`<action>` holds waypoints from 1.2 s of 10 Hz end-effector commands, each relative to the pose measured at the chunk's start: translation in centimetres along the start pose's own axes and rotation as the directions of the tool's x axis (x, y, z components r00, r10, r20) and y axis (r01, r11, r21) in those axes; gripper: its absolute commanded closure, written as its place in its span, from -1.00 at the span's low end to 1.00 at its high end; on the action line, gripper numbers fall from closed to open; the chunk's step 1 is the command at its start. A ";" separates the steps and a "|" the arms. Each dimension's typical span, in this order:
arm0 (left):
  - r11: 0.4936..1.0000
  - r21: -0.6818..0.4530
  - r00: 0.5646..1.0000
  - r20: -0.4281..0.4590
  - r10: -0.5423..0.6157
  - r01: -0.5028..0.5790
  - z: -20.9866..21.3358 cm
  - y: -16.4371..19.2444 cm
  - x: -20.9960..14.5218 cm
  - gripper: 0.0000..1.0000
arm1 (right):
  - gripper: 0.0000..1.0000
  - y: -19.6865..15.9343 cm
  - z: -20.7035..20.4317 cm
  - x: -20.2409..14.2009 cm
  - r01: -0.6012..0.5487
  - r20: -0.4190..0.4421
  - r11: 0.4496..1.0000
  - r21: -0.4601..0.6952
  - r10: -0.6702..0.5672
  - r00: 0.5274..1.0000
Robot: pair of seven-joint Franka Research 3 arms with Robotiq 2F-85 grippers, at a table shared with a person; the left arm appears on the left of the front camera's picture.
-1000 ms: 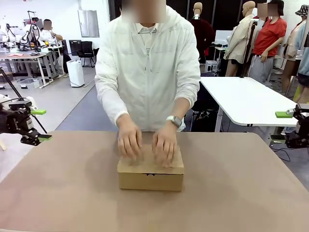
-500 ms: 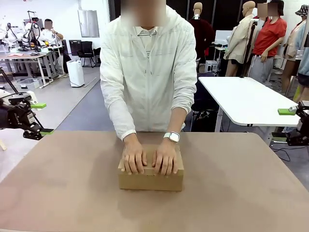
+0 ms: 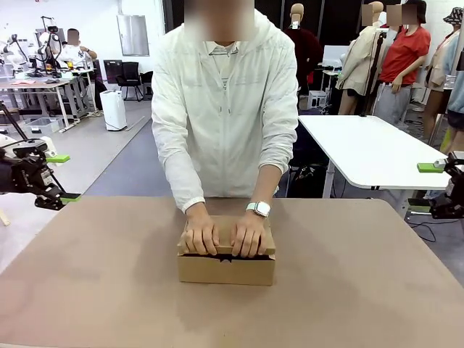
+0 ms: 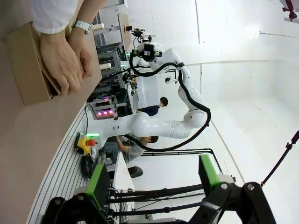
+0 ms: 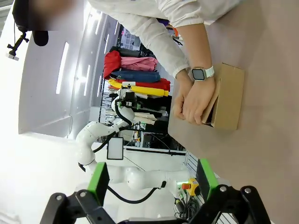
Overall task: Pack the items into the box.
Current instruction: Close the Mailer Box.
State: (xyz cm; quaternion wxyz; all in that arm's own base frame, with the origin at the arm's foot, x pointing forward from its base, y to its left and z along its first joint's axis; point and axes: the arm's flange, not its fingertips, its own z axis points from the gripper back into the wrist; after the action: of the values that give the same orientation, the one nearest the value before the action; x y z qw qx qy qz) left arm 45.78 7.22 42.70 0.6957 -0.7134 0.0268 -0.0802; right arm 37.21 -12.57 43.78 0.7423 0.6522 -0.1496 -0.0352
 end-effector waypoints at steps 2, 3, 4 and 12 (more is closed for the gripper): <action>1.000 -0.013 1.000 -0.001 -0.021 0.021 0.0 0.0 -0.1 -1.00 | -1.00 0.4 0.0 0.1 -0.004 0.012 1.000 0.027 0.004 1.000; 1.000 -0.013 1.000 -0.001 -0.021 0.021 0.0 0.0 -0.1 -1.00 | -1.00 0.4 0.0 0.1 -0.004 0.012 1.000 0.027 0.004 1.000; 1.000 -0.013 1.000 -0.001 -0.021 0.021 0.0 0.0 -0.1 -1.00 | -1.00 0.4 0.0 0.1 -0.004 0.012 1.000 0.027 0.004 1.000; 1.000 -0.013 1.000 -0.001 -0.021 0.021 0.0 0.0 -0.1 -1.00 | -1.00 0.4 0.0 0.1 -0.004 0.012 1.000 0.027 0.004 1.000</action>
State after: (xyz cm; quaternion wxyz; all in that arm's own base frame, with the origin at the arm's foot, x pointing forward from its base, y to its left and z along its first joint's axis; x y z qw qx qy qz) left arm 45.78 7.22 42.70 0.6956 -0.7134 0.0266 -0.0804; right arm 37.21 -12.56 43.78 0.7423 0.6522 -0.1496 -0.0351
